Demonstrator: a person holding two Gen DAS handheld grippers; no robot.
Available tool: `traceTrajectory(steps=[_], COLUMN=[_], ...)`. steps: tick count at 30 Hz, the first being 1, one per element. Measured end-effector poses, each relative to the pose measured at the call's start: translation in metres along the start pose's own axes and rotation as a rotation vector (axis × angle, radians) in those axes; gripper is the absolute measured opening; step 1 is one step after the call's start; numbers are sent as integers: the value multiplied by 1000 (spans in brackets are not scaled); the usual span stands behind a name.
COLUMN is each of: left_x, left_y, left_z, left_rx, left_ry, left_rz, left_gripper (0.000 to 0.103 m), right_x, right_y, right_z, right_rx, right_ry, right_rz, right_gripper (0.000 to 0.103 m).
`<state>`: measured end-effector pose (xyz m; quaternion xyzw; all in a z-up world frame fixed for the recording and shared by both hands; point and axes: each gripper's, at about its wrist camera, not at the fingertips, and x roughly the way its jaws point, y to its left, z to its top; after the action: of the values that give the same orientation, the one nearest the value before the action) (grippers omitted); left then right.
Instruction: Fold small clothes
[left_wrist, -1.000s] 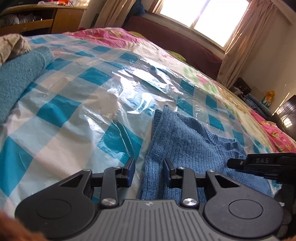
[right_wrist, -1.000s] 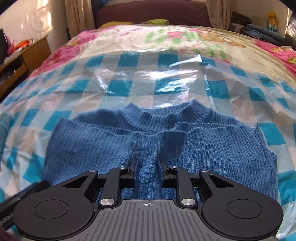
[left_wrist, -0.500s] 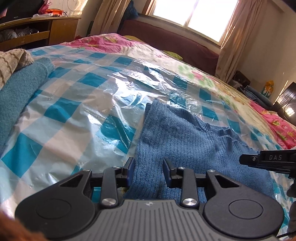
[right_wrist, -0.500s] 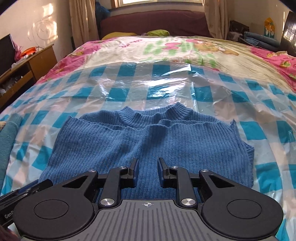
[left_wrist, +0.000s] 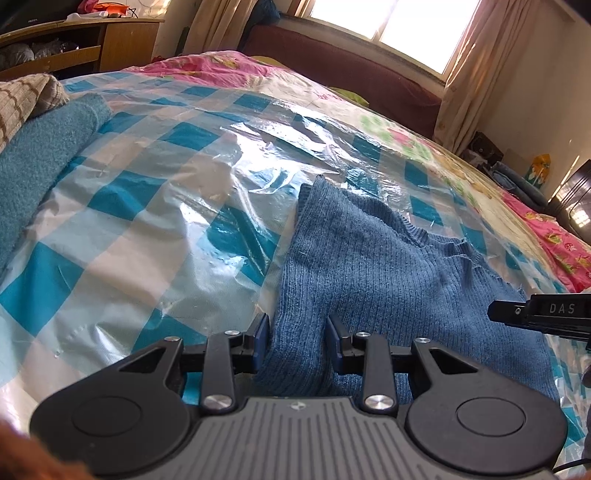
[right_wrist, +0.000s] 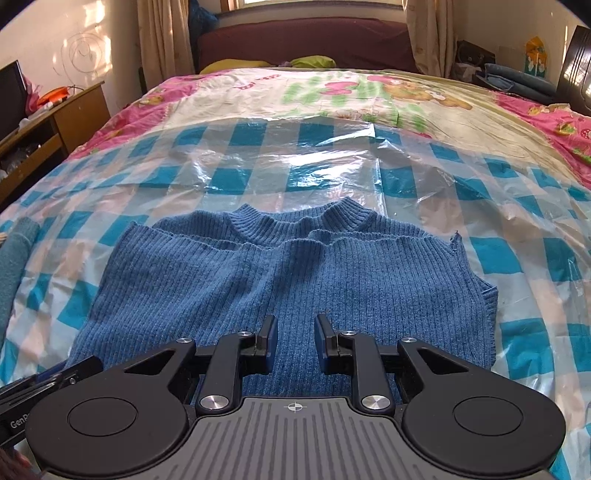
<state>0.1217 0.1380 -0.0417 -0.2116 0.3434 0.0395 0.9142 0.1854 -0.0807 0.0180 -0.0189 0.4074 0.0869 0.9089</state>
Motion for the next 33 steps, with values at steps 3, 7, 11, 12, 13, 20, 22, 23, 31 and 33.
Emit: traceTrajectory(steps=[3, 7, 11, 12, 13, 20, 22, 23, 31, 33], left_x=[-2, -9, -13, -14, -14, -16, -15, -15, -11, -10], left_y=[0, 1, 3, 5, 6, 18, 22, 24, 22, 23], left_z=[1, 3, 2, 2, 1, 0, -1, -1, -4, -4], left_rx=[-8, -17, -36, -42, -48, -118, -139, -149, -155, -159], left_ry=[-5, -18, -9, -5, -1, 7, 14, 17, 46, 49], left_rz=[-12, -29, -36, -37, -38, -43, -39, -44, -75, -82], left_gripper=[37, 37, 38, 39, 39, 40, 40, 40, 43, 44], right_x=[-2, -2, -2, -2, -2, 7, 12, 14, 49, 57], right_y=[3, 10, 22, 25, 28, 60, 75, 83, 140, 152], right_z=[0, 1, 2, 3, 3, 15, 20, 22, 40, 42], right_rx=[-11, -30, -57, -65, -72, -115, -138, -150, -197, -210], right_ry=[-2, 7, 10, 12, 13, 38, 51, 58, 152, 166], right_rz=[-6, -9, -2, 0, 2, 55, 76, 87, 152, 147], right_gripper=[22, 22, 24, 26, 28, 29, 33, 35, 43, 46])
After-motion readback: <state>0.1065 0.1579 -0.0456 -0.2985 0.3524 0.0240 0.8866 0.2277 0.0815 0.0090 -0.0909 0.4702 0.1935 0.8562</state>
